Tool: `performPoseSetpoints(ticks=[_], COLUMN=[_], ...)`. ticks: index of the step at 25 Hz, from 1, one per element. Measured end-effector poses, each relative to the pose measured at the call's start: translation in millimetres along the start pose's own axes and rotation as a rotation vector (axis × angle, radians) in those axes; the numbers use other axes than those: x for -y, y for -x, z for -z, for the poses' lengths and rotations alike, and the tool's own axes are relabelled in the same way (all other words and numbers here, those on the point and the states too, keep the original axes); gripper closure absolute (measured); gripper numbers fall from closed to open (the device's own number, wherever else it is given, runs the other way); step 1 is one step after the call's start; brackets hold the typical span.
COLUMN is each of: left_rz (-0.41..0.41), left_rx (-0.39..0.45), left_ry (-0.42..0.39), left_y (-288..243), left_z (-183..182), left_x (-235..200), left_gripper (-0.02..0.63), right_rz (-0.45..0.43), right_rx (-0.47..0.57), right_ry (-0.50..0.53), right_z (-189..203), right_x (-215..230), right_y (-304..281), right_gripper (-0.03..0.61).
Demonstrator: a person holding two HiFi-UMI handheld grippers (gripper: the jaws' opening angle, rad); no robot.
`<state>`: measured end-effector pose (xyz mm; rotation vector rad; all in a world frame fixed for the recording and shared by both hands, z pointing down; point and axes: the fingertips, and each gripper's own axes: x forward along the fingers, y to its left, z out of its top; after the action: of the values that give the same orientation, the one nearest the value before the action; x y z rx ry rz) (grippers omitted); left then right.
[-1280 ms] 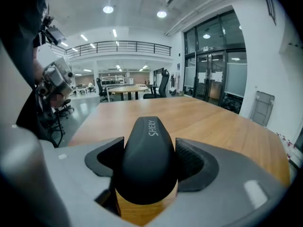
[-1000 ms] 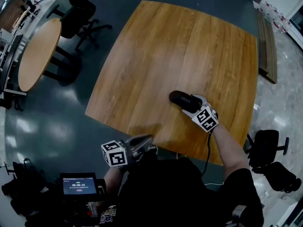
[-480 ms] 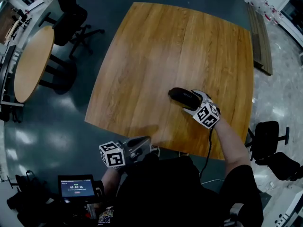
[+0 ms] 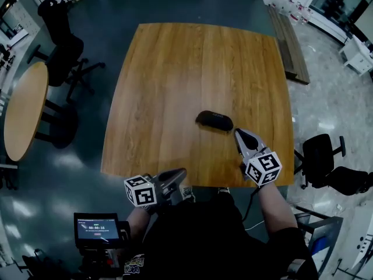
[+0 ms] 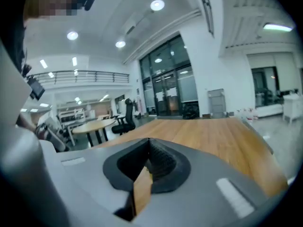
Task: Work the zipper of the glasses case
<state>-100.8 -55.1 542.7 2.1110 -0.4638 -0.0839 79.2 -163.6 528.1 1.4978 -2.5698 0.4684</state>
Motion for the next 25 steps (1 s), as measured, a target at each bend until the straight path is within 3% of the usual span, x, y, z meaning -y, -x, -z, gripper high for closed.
performPoseSetpoints(ticks=[3, 6, 11, 15, 22, 25], left_rz=[0.057, 0.084, 0.051, 0.016, -0.005, -0.031], left_rx=[-0.046, -0.067, -0.092, -0.131, -0.172, -0.147], left_ry=[-0.016, -0.05, -0.173, -0.279, -0.458, -0.482], left_y=[-16, -30, -39, -41, -40, -34], left_z=[7, 9, 31, 72, 176, 203], left_x=[14, 31, 63, 92, 167, 189], left_gripper=[0.611, 0.611, 0.611, 0.611, 0.612, 0.612], right_rz=[0.074, 0.057, -0.042, -0.087, -0.116, -0.155], right_rx=[0.074, 0.107, 0.047, 0.021, 0.002, 0.009], right_ry=[-0.193, -0.276, -0.217, -0.125, -0.232, -0.229], right_z=[-9, -9, 17, 33, 74, 81], right_x=[-22, -59, -123, -144, -155, -166], right_y=[37, 64, 98, 130, 223, 252], right_gripper=[0.572, 0.572, 0.571, 0.572, 0.572, 0.571])
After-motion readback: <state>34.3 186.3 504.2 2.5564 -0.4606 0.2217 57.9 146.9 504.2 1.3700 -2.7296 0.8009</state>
